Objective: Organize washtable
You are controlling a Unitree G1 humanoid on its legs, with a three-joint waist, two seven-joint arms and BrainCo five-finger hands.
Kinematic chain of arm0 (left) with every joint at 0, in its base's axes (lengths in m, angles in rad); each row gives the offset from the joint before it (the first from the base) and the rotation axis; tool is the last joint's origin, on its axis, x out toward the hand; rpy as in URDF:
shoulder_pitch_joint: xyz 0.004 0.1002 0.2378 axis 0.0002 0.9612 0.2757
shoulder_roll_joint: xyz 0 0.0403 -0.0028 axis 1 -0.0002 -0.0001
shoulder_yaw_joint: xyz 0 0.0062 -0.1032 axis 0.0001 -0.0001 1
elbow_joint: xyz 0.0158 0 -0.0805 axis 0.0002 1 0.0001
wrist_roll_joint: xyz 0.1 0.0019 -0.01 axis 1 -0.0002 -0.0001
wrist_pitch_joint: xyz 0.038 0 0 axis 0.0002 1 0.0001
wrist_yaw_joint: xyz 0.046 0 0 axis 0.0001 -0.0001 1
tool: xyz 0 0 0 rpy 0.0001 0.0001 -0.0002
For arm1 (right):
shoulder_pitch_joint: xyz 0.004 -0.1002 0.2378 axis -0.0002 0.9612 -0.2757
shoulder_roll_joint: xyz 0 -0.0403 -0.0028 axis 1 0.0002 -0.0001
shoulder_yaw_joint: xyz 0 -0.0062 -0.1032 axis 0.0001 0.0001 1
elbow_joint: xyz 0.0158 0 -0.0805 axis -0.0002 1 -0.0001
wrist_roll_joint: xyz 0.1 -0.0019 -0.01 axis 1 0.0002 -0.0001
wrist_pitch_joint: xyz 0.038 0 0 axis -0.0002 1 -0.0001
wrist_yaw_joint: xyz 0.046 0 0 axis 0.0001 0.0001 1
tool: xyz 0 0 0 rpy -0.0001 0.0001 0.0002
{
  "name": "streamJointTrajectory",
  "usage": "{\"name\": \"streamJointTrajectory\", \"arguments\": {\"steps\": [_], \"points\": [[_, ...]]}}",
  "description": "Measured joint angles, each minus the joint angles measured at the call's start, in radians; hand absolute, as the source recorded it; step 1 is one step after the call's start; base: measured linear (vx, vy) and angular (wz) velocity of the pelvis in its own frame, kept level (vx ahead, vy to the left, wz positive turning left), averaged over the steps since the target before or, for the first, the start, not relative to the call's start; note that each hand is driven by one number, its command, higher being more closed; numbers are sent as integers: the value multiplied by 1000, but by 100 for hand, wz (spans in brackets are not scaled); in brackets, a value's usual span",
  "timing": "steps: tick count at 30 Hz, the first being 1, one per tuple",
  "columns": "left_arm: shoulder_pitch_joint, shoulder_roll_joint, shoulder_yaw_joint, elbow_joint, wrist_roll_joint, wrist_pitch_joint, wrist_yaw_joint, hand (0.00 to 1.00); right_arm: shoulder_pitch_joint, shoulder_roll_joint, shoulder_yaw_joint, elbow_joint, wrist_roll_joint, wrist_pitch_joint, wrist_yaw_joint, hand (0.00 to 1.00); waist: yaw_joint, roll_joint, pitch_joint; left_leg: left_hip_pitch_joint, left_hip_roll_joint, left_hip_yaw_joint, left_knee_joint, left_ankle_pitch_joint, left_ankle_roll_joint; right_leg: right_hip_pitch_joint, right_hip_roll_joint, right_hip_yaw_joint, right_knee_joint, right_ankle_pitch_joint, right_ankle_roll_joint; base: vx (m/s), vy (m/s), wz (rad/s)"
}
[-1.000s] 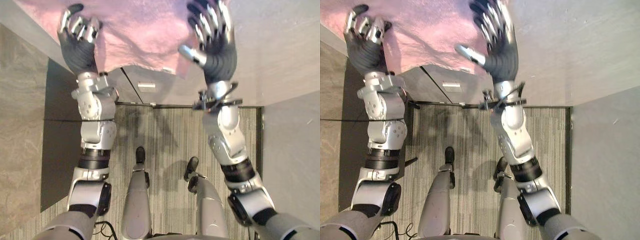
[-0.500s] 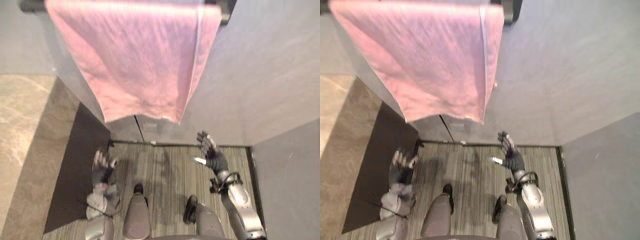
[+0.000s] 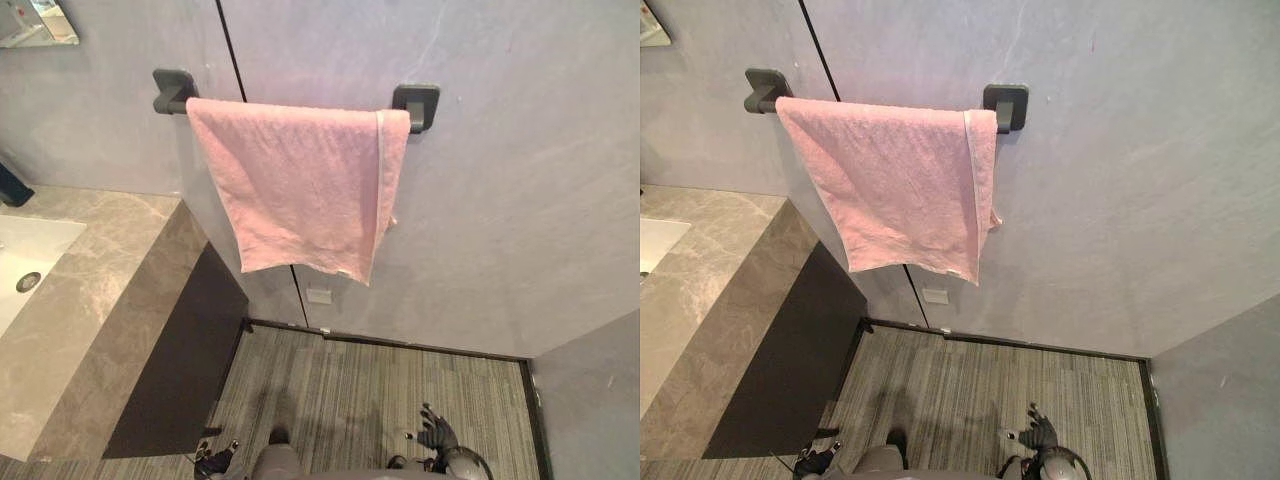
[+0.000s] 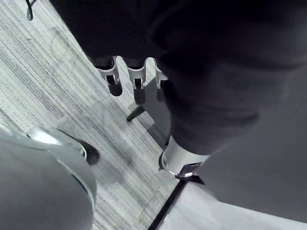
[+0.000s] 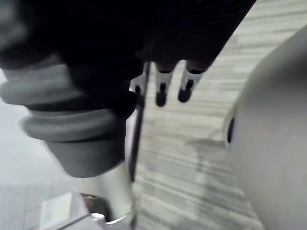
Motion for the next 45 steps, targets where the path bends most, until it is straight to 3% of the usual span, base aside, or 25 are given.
{"name": "streamJointTrajectory", "arguments": {"steps": [3, 5, 6, 8, 11, 13, 17, 18, 19, 22, 23, 25, 28, 30, 32, 33, 34, 35, 36, 37, 40, 41, 42, 43, 45], "points": [[3, -8, -8, -5, -3, -1, -5, 0, -8, -5, -51, 42, -19, 13, -1, 0, 0, 30, -14, 25, 6, -37, 33, -45, -42, 9, 41, 40, -27, 25, 10, -116, 103, -43], [7, -4, -68, -28, -11, -3, -6, 0, -22, 11, -62, 57, -17, 27, 1, 0, -35, -1, -33, 94, -31, -74, -156, -45, -70, -10, 51, 76, -106, 66, 11, -85, 71, -18], [-14, 8, -117, -40, -12, -1, -9, 0, -39, 12, -68, 67, -17, 27, 2, 0, -45, 7, -13, 84, -30, -88, -138, -95, -76, -32, 49, 70, -108, 102, 20, -141, 150, -9], [-46, 4, -179, -43, -11, 0, -9, 0, -71, 1, -69, 64, -15, 28, -5, 0, -58, 26, 27, 83, -38, -83, -136, -145, -75, -61, 41, 87, -58, 118, 25, -215, 235, -18], [-65, 15, -252, -99, -8, -2, -8, 0, -67, 2, -42, 39, -16, 27, -19, 0, -55, -2, 59, 71, -93, -69, -94, -153, -53, -81, -9, 139, -3, 131, 43, -257, 170, -3], [-72, 10, -262, -108, 5, -3, -8, 0, -57, -8, -14, 23, -14, 23, -17, 0, -49, 11, 57, 36, -96, -57, -59, -150, -8, -101, -12, 223, -17, 169, 102, -281, 133, -9], [-27, 11, -195, -99, 10, -2, -7, 0, -31, 1, 11, 2, -17, 21, -9, 0, -39, -18, 47, 25, -121, -68, -94, -83, -6, -143, -24, 356, 533, 25, 75, -199, -47, 17], [-18, 18, -166, -96, 16, -2, -6, 0, -20, 3, 27, 5, -17, 20, -6, 0, -17, -28, 43, 24, -134, -77, -114, -56, -17, -104, -19, 402, 580, 20, 77, -268, -267, 23], [-11, 17, -136, -74, 25, -2, -7, 0, -19, 2, 27, 15, -17, 19, 7, 0, 3, -32, 39, -7, -140, -96, -127, -23, -31, -56, 4, 460, 550, -59, 113, -299, -320, 45], [4, 5, -49, -40, 22, -4, -5, 0, -17, 1, 27, 34, -15, 18, 7, 0, 4, -47, 31, -52, -165, -204, -211, 96, -64, 13, 64, 510, 416, -248, 118, -284, -335, 94], [13, 5, -43, -37, 10, -3, -5, 0, -20, -19, 29, 56, -16, 19, 5, 0, 42, -28, 2, -83, -155, -218, -283, 127, -47, 16, 86, 493, 281, -308, 54, -357, -406, 78], [15, 5, -49, -7, 4, 0, -7, 0, -63, -47, 27, 82, -17, 17, 3, 0, 51, 15, 12, -114, -145, -242, -349, 148, -15, -18, 109, 440, 248, -315, 18, -295, -218, 50], [59, 7, -15, 31, -24, 2, -5, 0, -60, -49, 29, 109, -18, 20, 3, 0, 52, 12, 9, -126, -148, -197, -367, 152, -18, -58, 101, 344, 221, -262, -30, -258, -100, 90], [62, -5, 44, 62, -39, 3, 1, 0, -64, -61, 46, 109, -20, 20, -1, 0, 47, 3, 8, -166, -88, 4, -162, 145, -10, -56, 87, 220, 161, -195, -48, -157, -42, 108], [73, -10, 66, 66, -41, 4, -1, 0, -72, -70, 41, 104, -17, 21, -11, 0, 53, 15, 17, -175, -47, 94, -52, 77, 65, -41, 96, 136, 182, -170, -56, -62, -38, 100], [77, -10, 65, 60, -41, 4, -5, 0, -72, -71, 38, 102, -17, 22, -17, 0, 53, 16, 26, -168, -51, 82, -77, 107, 82, -50, 97, 114, 203, -159, -82, -178, -57, 126], [81, -8, 92, 45, -46, 3, -6, 0, -68, -52, 22, 98, -17, 17, -17, 0, 46, -29, 0, -114, -121, -16, -258, 203, 20, -40, 90, 114, 63, -124, -86, -162, -49, 118], [70, -5, 102, 39, -52, 3, 1, 0, -66, -43, -6, 100, -17, 9, -18, 0, 32, -34, 1, -115, -107, -14, -201, 163, 55, -15, 74, 64, 44, -96, -51, -155, -47, 120], [75, -3, 111, 42, -62, 3, -1, 0, -71, -33, -50, 107, -17, -2, -21, 0, 34, -34, 4, -116, -50, 29, 8, 37, 80, 8, 59, 5, 27, -68, -63, -112, -3, 99], [75, -2, 114, 54, -68, 4, 0, 0, -69, -37, -87, 122, -17, -5, -22, 0, 29, -38, 4, -71, 9, 57, 115, -2, 64, 29, 48, -32, 5, -54, -51, -166, 72, 78], [63, 3, 95, 87, -78, 3, 0, 0, -58, -49, -189, 206, -17, 5, -38, 0, -7, 3, -14, 13, 104, 48, 94, -6, 41, 40, -14, -164, -1, -12, -8, -167, 247, 135], [61, 3, 83, 89, -79, 3, 1, 0, -52, -58, -207, 218, -11, 8, -38, 0, -9, 12, -14, 25, 109, 47, 48, -5, 9, 40, -33, -196, 0, -3, 6, -158, 396, 184], [57, 0, 57, 89, -79, 2, 0, 0, -46, -78, -225, 247, -8, 20, -40, 0, -11, 30, -11, 34, 87, 50, -68, -24, -97, 43, -77, -261, 7, 21, 36, -117, 373, 164], [55, 5, 39, 88, -79, 3, 0, 0, -48, -87, -246, 251, -4, 24, -40, 0, -14, 44, -17, 39, 58, 59, -112, -44, -114, 46, -93, -292, 8, 35, 52, -118, 476, 214], [57, 47, -26, 98, -78, 5, -1, 0, -77, -63, -268, 268, -5, 27, -37, 0, -13, 3, 32, 33, -51, 23, -148, -66, -63, 124, -192, -346, 2, 100, 59, -60, 494, 183]]}}
